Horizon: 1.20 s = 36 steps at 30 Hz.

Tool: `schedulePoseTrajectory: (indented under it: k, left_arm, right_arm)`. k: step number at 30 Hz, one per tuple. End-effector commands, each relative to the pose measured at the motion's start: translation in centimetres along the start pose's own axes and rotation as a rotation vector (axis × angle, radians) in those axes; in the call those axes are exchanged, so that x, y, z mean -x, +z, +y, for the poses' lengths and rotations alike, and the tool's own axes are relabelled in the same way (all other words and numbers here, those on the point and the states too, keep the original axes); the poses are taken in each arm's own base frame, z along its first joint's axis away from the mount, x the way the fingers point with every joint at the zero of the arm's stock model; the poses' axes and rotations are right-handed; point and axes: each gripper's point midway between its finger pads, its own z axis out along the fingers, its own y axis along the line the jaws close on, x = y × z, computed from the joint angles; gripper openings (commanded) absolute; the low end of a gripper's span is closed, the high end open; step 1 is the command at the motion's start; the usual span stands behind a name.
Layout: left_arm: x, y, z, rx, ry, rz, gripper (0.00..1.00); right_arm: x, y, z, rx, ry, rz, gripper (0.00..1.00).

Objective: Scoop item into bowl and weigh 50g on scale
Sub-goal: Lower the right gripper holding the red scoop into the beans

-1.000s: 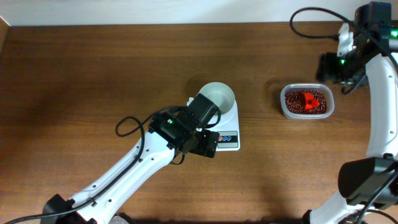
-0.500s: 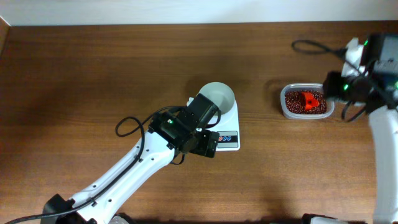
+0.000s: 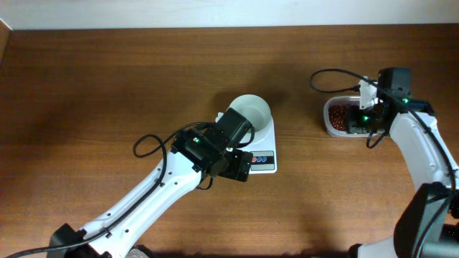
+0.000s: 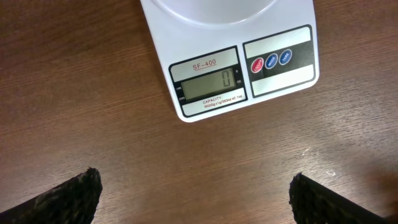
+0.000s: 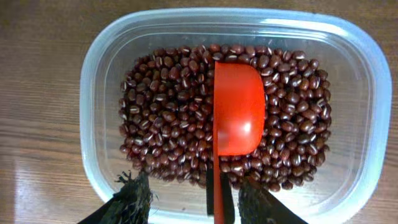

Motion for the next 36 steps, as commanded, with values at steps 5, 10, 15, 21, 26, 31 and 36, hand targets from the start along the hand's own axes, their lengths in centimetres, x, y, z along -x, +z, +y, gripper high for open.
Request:
schedulePoseTrajectory:
  k: [5, 10, 15, 21, 26, 31, 36]
  left_arm:
    - [-0.1, 0.0, 0.2, 0.009, -0.007, -0.005, 0.99]
    - [-0.1, 0.0, 0.2, 0.009, -0.007, -0.005, 0.99]
    - [-0.1, 0.0, 0.2, 0.009, -0.007, -0.005, 0.99]
    - [-0.1, 0.0, 0.2, 0.009, -0.007, -0.005, 0.99]
    - [-0.1, 0.0, 0.2, 0.009, -0.007, -0.005, 0.99]
    - [-0.1, 0.0, 0.2, 0.009, -0.007, -0.005, 0.99]
    - [-0.1, 0.0, 0.2, 0.009, -0.007, -0.005, 0.99]
  right_arm:
    - [1.3, 0.0, -0.9, -0.05, -0.03, -0.054, 0.38]
    - [0.8, 0.1, -1.6, -0.088, -0.028, -0.027, 0.26]
    - [0.8, 0.5, -1.6, -0.088, -0.028, -0.024, 0.23]
    - [1.0, 0.5, -1.1, -0.055, -0.028, -0.036, 0.12]
    - [1.4, 0.4, -1.4, -0.074, -0.029, -0.046, 0.04]
    - [3.3, -1.6, -1.8, -0.095, -0.03, -0.073, 0.04]
    - [4.4, -3.1, -1.8, -0.098, -0.058, -0.08, 0.04]
